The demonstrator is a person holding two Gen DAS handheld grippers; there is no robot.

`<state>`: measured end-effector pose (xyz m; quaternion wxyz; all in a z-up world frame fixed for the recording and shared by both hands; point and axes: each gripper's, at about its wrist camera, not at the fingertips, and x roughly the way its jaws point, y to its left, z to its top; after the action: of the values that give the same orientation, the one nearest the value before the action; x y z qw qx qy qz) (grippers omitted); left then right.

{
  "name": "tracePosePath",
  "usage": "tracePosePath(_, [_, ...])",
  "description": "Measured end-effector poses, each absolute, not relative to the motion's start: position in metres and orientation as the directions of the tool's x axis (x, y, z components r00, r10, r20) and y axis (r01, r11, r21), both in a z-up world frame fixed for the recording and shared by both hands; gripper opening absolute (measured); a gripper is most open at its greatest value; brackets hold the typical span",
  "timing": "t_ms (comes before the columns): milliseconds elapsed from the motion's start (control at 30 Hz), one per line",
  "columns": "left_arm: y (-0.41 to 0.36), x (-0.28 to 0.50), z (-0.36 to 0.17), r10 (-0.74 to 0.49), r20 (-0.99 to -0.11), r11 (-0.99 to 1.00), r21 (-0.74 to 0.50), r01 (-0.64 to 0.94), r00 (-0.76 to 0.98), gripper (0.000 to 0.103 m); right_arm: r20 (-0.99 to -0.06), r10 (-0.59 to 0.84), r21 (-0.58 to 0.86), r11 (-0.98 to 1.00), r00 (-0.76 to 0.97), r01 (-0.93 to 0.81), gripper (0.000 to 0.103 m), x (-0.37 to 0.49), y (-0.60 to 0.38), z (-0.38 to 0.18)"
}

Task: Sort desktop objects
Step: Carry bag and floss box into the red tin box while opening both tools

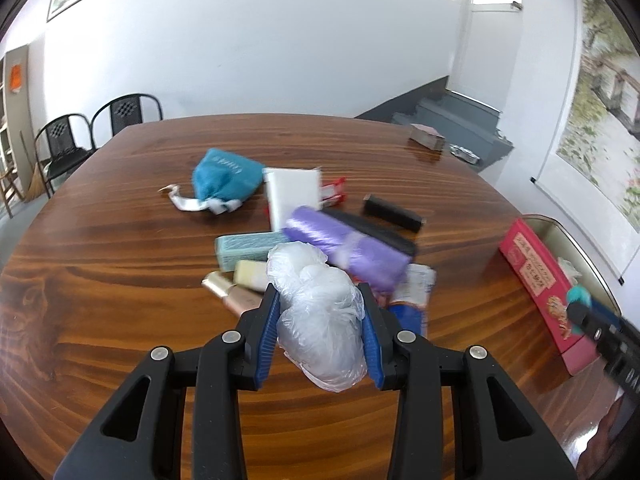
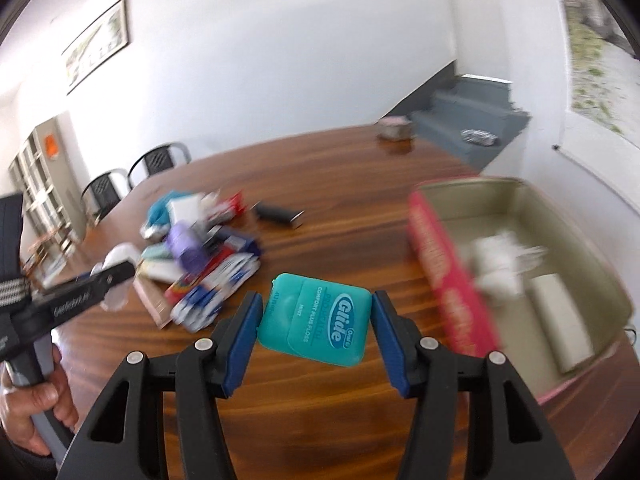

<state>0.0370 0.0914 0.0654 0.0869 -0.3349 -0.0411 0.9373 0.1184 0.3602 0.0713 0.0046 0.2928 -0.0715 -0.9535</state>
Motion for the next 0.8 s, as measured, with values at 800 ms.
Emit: tracePosePath(800, [0.244,0.047,0.108,0.384,-0.576,-0.9,-0.057,-0.433,-0.722,0.04,-0.542,0.096,0.192,-0.953,-0.835,-0.234,0.062,0.135,0.486,0.069])
